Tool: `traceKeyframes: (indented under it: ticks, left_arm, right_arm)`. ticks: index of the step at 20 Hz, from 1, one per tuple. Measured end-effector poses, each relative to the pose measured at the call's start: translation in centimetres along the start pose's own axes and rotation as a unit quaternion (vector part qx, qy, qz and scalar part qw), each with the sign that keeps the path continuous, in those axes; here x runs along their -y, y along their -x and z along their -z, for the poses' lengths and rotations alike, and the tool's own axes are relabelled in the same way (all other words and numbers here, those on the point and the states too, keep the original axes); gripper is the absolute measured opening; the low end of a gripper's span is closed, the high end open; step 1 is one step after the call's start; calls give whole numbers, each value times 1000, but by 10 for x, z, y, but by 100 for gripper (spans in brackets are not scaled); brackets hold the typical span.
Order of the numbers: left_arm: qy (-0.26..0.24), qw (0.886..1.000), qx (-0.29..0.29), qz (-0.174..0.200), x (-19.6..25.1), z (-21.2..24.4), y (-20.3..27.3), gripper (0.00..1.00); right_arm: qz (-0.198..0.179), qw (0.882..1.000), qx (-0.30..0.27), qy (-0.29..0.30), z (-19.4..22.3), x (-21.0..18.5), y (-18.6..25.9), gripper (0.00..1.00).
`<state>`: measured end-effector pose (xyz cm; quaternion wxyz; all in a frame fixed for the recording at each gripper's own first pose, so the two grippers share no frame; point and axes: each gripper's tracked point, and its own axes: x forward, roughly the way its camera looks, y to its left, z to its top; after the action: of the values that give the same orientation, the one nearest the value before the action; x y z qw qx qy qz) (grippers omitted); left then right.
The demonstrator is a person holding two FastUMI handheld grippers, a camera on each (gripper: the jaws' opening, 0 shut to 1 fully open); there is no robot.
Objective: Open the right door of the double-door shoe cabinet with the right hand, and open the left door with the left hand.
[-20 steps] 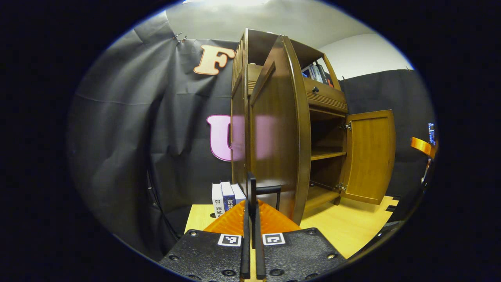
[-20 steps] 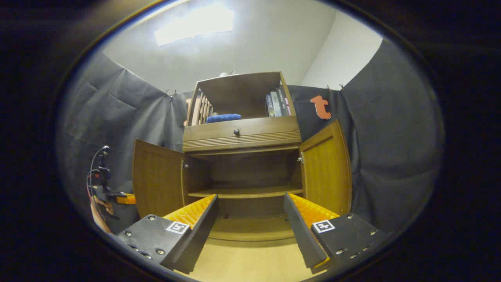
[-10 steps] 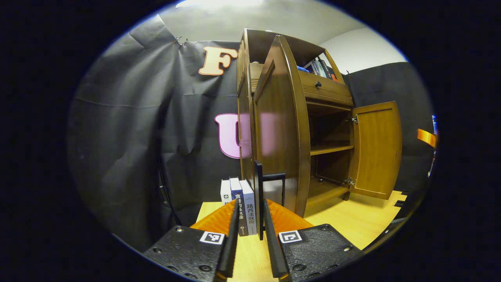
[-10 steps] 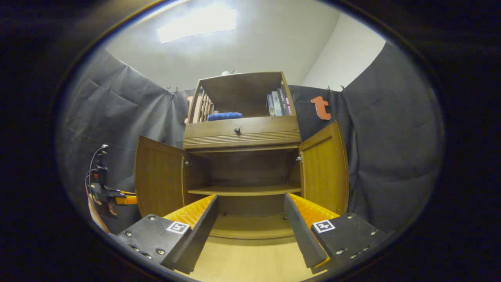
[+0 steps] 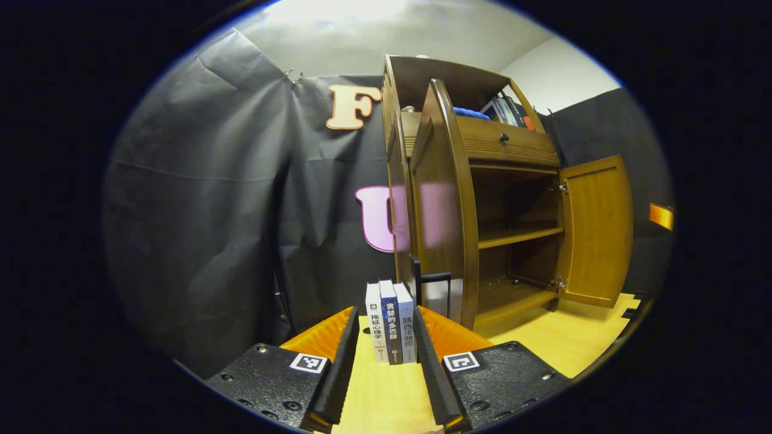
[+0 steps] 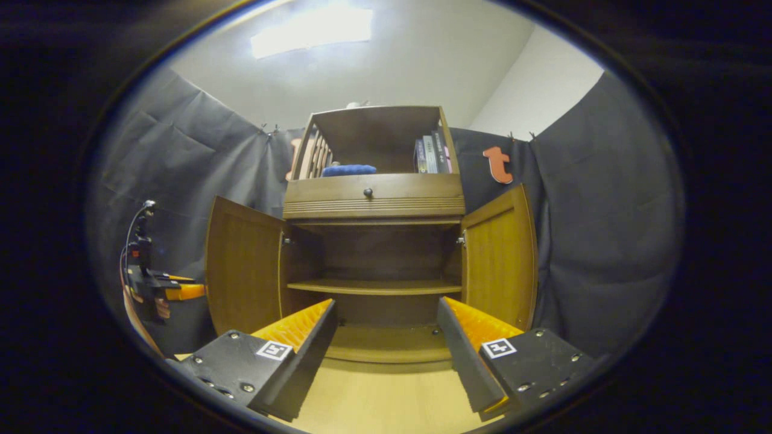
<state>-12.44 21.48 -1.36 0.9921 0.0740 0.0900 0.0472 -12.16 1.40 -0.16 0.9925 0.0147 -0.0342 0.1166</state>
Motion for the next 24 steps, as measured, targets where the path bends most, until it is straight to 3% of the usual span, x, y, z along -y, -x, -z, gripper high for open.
traceKeyframes:
  ticks: [2,4,10,12,16,22,24]
  left_arm:
    - [2,1000,9,-3,9,-9,9,55]
    - [-2,1000,16,4,25,-18,21,63]
    - [-1,998,52,-23,49,-57,42,98]
    - [11,996,71,-44,56,-72,47,97]
    - [8,996,88,-29,96,-87,51,96]
    - [-1,996,85,31,175,-83,31,96]
    - [1,996,76,46,198,-76,15,99]
  right_arm:
    - [3,1000,-1,-1,-1,1,-2,98]
    - [6,1000,-1,-3,-2,4,-3,99]
    - [-2,1000,6,0,-10,1,-4,99]
    - [-5,1000,11,1,-16,2,-3,99]
    - [0,1000,20,5,-30,15,-4,99]
    - [57,997,37,-22,-38,56,-16,98]
    - [59,997,32,-26,-35,59,-24,98]
